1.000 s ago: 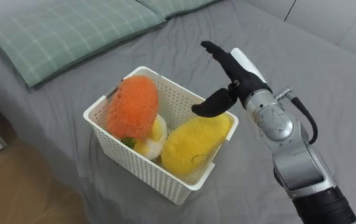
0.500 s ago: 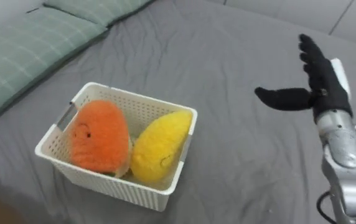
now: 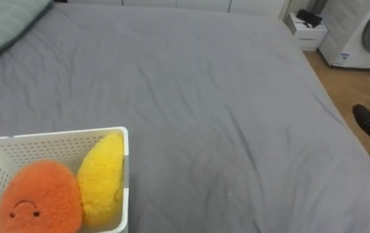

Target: Collect toys from the bed

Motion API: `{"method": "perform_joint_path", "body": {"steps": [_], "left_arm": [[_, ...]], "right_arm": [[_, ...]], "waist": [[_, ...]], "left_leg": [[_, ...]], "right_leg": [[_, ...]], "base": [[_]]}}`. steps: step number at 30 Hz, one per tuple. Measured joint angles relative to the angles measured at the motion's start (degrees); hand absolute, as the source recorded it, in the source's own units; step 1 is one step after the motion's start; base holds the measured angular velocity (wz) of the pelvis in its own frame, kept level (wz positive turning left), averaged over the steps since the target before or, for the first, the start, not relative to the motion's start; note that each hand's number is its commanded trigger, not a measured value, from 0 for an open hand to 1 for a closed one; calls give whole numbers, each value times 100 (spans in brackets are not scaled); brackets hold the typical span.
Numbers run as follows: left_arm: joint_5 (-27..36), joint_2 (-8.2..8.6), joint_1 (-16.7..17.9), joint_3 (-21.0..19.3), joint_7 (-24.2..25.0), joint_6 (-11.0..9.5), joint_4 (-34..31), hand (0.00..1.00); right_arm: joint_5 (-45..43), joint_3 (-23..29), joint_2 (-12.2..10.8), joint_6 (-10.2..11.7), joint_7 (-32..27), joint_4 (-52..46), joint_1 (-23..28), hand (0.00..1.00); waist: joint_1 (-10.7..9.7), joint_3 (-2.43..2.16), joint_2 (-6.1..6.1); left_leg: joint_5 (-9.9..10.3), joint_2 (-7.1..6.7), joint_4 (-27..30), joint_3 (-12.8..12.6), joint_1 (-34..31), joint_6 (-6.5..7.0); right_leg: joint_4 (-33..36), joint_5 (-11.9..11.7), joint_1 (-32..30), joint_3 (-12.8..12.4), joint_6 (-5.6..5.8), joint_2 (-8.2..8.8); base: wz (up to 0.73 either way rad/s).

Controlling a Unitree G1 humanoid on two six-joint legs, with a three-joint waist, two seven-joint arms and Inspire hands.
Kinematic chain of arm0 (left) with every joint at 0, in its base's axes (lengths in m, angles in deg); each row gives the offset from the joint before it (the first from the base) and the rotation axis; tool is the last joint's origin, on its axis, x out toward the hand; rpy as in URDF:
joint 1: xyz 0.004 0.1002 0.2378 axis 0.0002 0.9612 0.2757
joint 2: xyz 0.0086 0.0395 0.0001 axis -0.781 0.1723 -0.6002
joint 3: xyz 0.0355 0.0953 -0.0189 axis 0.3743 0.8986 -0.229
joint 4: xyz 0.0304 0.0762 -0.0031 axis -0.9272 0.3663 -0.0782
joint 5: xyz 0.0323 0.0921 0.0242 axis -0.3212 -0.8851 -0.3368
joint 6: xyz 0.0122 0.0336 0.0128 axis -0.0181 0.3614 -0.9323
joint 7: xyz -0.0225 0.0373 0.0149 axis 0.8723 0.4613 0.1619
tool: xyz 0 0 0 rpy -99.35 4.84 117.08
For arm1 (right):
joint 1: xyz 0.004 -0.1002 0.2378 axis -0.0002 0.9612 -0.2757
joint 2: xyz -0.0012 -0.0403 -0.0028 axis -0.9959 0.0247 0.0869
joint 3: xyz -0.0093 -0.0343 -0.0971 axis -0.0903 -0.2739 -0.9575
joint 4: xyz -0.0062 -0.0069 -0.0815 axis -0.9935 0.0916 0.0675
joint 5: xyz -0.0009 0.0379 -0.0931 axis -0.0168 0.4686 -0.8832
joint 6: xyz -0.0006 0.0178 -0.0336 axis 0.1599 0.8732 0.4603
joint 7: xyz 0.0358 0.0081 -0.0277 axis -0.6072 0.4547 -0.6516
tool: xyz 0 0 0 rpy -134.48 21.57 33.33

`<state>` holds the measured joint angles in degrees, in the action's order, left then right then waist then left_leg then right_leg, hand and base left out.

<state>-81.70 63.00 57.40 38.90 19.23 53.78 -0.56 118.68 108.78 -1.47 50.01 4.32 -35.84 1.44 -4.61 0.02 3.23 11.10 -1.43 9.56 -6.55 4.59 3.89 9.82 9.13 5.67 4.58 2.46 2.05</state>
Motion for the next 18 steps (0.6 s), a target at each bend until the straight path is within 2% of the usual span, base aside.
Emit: {"method": "perform_joint_path", "body": {"steps": [4,6,7,9,10,12,14,16,18], "left_arm": [[75,-14,-153,1,0,7,86,0],[268,-19,-135,1,0,17,97,0],[270,-19,-128,-1,0,17,98,0],[278,-35,-113,-9,-1,14,113,0],[278,-37,-138,-8,-1,14,117,0],[270,-45,-160,-9,-1,4,230,0],[235,-80,-158,-23,0,18,392,0],[233,-105,-172,-22,17,22,399,0],[230,-146,-205,-14,61,60,478,0]], "right_arm": [[135,51,-2,-7,-139,910,134,0],[275,125,-6,0,-122,1811,191,0],[280,136,-10,0,-123,2050,223,0],[263,137,-13,56,-116,3255,393,0],[247,136,-19,49,-118,3564,394,0],[186,134,-101,42,-98,4511,594,0],[-105,134,-139,39,-31,5252,658,0],[-550,125,-162,-75,73,5822,828,0],[-1059,59,-165,-296,279,6262,938,0]], "waist": [[-26,1,-8],[-122,-16,-13],[-135,-19,-13],[-135,-16,17],[-132,-14,26],[-113,-10,19],[-149,-14,2],[-138,-14,4],[-136,-4,8]], "left_leg": [[11,22,-44,-104,-13,-9],[23,34,-27,-115,13,-19],[25,36,-27,-115,13,-21],[30,47,-30,-146,17,-30],[31,49,-33,-151,18,-32],[43,61,-70,-216,54,-43],[68,71,-71,-219,85,-59],[85,73,-69,-246,107,-82],[77,80,-59,-299,158,-73]], "right_leg": [[4,2,-84,-125,-4,-28],[-11,2,-68,-133,-5,-43],[-15,2,-65,-132,-5,-45],[-16,2,-65,-132,-5,-56],[-14,2,-65,-133,-5,-58],[3,24,-72,-298,-43,-83],[15,33,-57,-296,-63,-94],[51,65,-73,-297,-108,-89],[89,101,-102,-321,-136,-68]], "base": [[-15],[-2],[0],[0],[-4],[-18],[-16],[-10],[-12]]}}
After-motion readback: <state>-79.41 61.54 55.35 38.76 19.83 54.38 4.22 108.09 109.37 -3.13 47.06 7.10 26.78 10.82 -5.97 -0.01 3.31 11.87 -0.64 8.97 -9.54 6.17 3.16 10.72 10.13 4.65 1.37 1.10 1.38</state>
